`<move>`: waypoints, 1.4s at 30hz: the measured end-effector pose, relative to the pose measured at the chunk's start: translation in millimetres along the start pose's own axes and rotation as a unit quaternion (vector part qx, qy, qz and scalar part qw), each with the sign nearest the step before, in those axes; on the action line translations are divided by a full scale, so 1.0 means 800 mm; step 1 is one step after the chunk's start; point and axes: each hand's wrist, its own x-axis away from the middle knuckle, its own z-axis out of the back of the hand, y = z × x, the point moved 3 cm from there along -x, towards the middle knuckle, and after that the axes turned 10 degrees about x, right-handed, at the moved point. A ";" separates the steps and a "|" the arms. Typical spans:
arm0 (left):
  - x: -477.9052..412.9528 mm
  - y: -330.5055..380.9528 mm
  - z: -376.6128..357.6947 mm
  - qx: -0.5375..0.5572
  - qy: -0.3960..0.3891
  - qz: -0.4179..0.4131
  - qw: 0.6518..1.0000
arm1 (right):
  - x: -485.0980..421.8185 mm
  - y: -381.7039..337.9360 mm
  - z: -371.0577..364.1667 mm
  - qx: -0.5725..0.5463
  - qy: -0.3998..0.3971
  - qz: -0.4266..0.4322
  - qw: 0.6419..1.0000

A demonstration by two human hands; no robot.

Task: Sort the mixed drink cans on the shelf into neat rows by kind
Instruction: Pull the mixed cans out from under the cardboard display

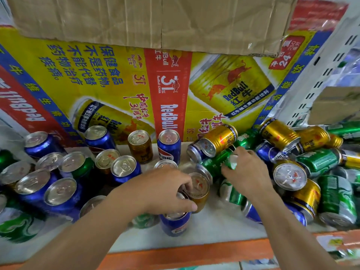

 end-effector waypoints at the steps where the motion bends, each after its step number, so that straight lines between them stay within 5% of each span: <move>1: -0.001 -0.003 0.001 -0.002 -0.001 -0.004 1.000 | 0.004 -0.004 0.005 -0.020 0.005 -0.005 1.000; 14: -0.088 0.018 0.063 -0.076 0.124 -0.093 0.985 | 0.080 -0.007 0.026 -0.122 -0.016 0.094 0.988; 18: -0.139 0.033 0.075 -0.014 0.169 -0.108 0.980 | 0.079 -0.001 0.029 -0.121 -0.010 0.113 0.986; 24: -0.192 0.038 0.051 -0.030 0.094 -0.028 0.995 | 0.073 0.007 0.031 -0.152 -0.020 0.148 0.977; 28: -0.190 0.039 0.059 0.020 0.121 -0.028 0.992 | 0.051 0.028 0.036 -0.190 -0.044 0.120 0.973; 31: -0.173 0.040 0.078 0.113 0.159 -0.030 0.980 | 0.020 0.039 0.033 -0.152 -0.034 0.101 0.983; 35: -0.135 0.040 0.099 0.089 0.210 -0.025 0.973 | -0.024 0.026 0.018 -0.039 -0.086 0.159 0.983; 42: -0.064 0.023 0.110 0.024 0.202 -0.001 0.979 | -0.061 -0.007 -0.014 0.212 -0.162 0.264 0.927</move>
